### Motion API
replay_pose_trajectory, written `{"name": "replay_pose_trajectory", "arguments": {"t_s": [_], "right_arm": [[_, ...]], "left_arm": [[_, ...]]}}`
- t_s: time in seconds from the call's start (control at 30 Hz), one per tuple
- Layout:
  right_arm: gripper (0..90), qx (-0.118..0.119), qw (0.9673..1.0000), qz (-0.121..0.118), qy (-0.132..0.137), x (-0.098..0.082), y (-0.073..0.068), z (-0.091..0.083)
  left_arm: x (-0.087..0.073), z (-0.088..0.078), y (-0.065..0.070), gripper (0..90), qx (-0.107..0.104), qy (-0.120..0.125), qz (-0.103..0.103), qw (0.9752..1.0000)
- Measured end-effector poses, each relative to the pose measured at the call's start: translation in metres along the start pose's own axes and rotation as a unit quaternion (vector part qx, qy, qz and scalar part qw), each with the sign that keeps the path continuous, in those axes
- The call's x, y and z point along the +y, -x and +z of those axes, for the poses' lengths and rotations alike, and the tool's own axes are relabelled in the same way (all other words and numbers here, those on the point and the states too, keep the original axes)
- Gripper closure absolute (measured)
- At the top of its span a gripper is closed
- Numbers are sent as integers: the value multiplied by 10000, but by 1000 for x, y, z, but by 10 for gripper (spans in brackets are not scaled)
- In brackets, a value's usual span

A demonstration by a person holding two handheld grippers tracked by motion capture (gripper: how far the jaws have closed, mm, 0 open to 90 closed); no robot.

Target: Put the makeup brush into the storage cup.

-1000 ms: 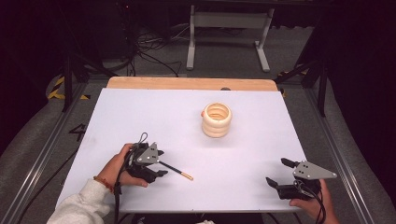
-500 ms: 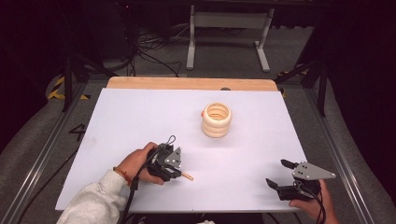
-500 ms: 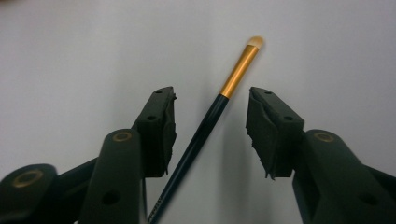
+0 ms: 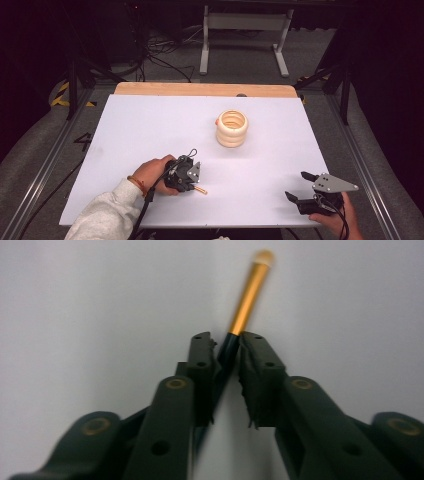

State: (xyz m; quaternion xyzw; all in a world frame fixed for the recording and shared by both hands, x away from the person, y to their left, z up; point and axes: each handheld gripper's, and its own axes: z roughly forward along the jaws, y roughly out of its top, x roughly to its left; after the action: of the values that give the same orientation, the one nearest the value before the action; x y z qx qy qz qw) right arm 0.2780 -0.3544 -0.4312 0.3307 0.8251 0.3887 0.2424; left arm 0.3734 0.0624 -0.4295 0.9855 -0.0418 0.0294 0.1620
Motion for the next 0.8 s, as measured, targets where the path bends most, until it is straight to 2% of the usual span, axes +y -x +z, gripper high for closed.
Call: {"name": "replay_pose_trajectory", "arguments": {"t_s": [0.1,0.2,0.3,0.33,0.37,0.4,0.43,0.53,0.57,0.6,0.63,0.73,0.77,0.8], "right_arm": [[154,-12,10000,44,-16,0,0,1],[156,-35,10000,51,-3,1,0,0],[157,-25,10000,47,6,0,0,0],[157,-25,10000,47,6,0,0,0],[160,-40,10000,82,41,0,2,-2],[159,-40,9999,103,57,0,2,-2],[158,-45,9999,130,79,0,3,-3],[159,-56,9998,172,126,0,4,-5],[159,-68,9997,179,126,-1,4,-5],[158,-77,9997,176,121,-1,4,-5],[158,-77,9997,176,121,-1,4,-5],[157,-87,9997,191,149,-1,5,-5],[156,-91,9996,191,159,-1,5,-5],[155,-96,9996,198,173,-1,5,-6]], "left_arm": [[1,0,0,827,-23,-15,-88,10000],[2,-1,1,828,31,-87,-75,9999],[1,-1,2,829,32,-44,-121,9999],[0,-1,2,829,78,-5,-132,9999],[-1,-3,1,829,236,-6,-156,9996],[-4,-6,-2,829,251,205,-195,9993],[-4,-6,-2,829,251,205,-195,9993],[-9,-15,-5,829,433,518,-389,9970],[-11,-18,-6,829,476,650,-463,9957],[-15,-23,-7,829,586,899,-666,9920],[-15,-23,-7,829,586,899,-666,9920],[-18,-33,-9,829,760,1208,-868,9859],[-20,-36,-11,829,844,1412,-977,9815],[-21,-37,-12,829,897,1522,-1064,9785]]}}
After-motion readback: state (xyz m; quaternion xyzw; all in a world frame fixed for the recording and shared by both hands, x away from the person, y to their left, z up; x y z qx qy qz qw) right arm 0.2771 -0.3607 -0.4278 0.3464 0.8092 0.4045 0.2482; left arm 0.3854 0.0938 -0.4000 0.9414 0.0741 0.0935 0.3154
